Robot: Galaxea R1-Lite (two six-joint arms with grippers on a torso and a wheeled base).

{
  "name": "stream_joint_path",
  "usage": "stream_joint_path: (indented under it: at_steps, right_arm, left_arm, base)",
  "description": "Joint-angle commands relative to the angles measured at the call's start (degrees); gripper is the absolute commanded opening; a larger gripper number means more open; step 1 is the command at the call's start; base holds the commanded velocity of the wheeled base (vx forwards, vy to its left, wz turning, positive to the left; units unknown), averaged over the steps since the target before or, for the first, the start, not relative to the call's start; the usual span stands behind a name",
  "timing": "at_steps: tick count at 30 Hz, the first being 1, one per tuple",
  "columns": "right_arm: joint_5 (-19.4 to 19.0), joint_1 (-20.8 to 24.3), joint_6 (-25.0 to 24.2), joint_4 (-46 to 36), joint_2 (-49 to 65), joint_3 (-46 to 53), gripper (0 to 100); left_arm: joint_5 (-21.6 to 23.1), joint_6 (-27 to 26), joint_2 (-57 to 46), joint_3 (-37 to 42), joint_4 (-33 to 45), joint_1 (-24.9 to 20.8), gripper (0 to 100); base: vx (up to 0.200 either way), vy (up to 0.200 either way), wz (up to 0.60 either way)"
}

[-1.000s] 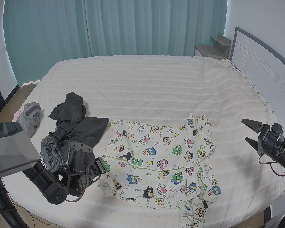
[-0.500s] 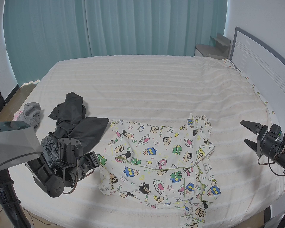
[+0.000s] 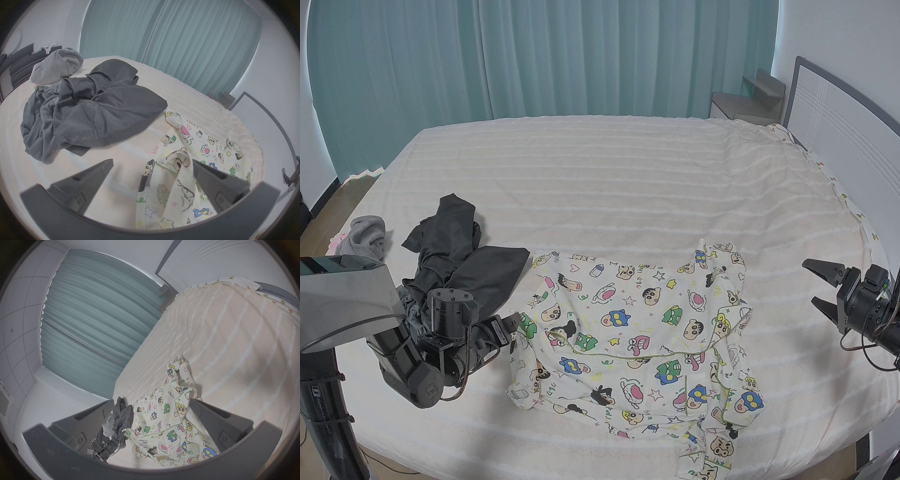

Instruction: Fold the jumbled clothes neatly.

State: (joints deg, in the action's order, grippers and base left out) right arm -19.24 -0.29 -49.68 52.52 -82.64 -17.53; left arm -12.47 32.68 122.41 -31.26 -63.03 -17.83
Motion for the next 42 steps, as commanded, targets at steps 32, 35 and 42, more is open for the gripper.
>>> stream_joint_path:
  at_steps: [32,35,42]
  right_arm:
    - [0.0,0.5,0.0,0.0,-0.2,0.7,100]
    - [0.0,0.5,0.0,0.0,-0.2,0.7,100]
    - [-0.1,0.6,0.0,0.0,-0.2,0.7,100]
  left_arm:
    - [0.3,-1.5,3.6,13.3,2.6,-18.1,100]
    - [-2.6,-2.1,6.2,12.4,2.6,-18.1,100]
    - [-9.1,-5.3,6.2,12.0,2.3,-17.1,100]
  base:
    - [0.000,0.000,0.00]
    - [0.000,0.000,0.00]
    - [0.000,0.000,0.00]
